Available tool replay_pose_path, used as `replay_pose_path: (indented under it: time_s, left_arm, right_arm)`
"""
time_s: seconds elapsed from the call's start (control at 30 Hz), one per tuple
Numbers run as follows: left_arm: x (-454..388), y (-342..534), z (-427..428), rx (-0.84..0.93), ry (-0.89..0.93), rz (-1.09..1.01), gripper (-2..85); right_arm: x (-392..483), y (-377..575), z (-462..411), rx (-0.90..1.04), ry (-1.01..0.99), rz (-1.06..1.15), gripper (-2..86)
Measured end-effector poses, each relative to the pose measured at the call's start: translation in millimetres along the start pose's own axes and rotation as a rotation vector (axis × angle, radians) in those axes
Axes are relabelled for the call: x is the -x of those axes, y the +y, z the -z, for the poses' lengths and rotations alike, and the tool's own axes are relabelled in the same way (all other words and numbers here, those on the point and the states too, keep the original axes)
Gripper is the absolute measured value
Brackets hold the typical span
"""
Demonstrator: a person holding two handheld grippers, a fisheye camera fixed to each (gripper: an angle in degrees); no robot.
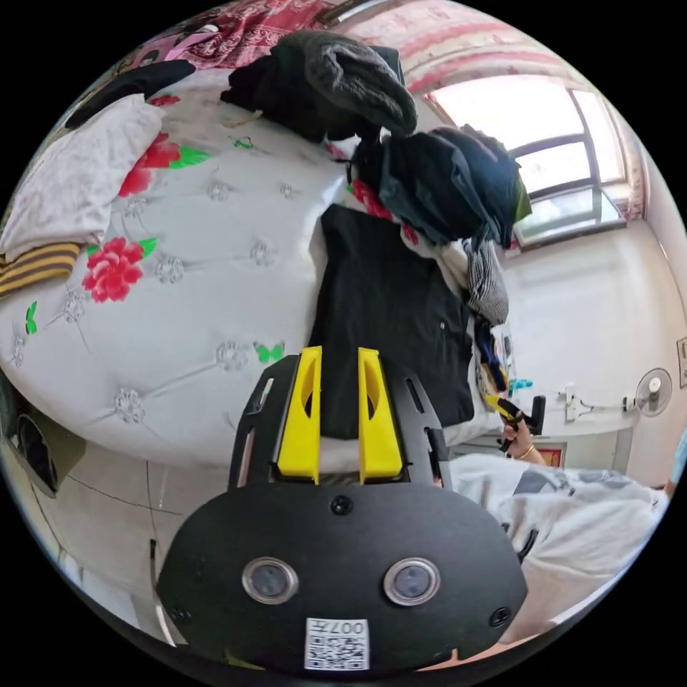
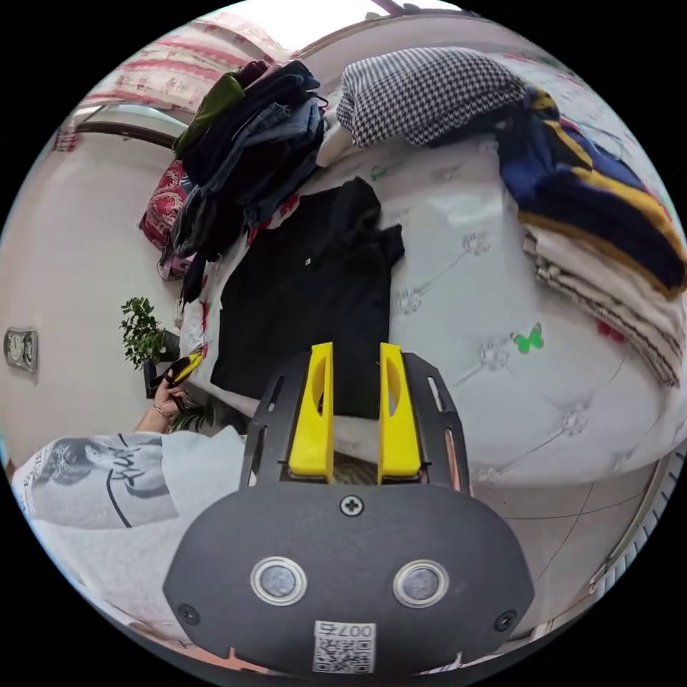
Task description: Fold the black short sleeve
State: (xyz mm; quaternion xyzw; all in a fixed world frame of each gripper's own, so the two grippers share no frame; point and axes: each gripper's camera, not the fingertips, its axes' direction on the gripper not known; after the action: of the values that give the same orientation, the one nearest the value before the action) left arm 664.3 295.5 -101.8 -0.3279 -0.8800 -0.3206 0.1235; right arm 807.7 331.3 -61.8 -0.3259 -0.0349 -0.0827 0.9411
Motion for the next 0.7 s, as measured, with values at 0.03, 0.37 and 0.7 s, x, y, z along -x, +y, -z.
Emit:
replay_pose_path:
  time_s: [0.03,0.37,0.7]
  left_arm:
    - [-3.4,11.1,-9.5,0.034,-0.012,-0.011,7.6]
    - [-62.1,10.8,-79.3,0.214,-0.262,-0.157,0.4]
    - [-59.8,-24.9,-6.4,0.149,0.115,-0.075,-0.9]
  right_arm:
    - [-0.7,5.6,-1.8,0.006,-0.007,-0.004,5.0]
    - [3.8,10.6,-51.1,0.242,0.071,-0.012,0.6]
    - [15.2,-13.6,42.6,0.05,-0.148,0.021,-0.2]
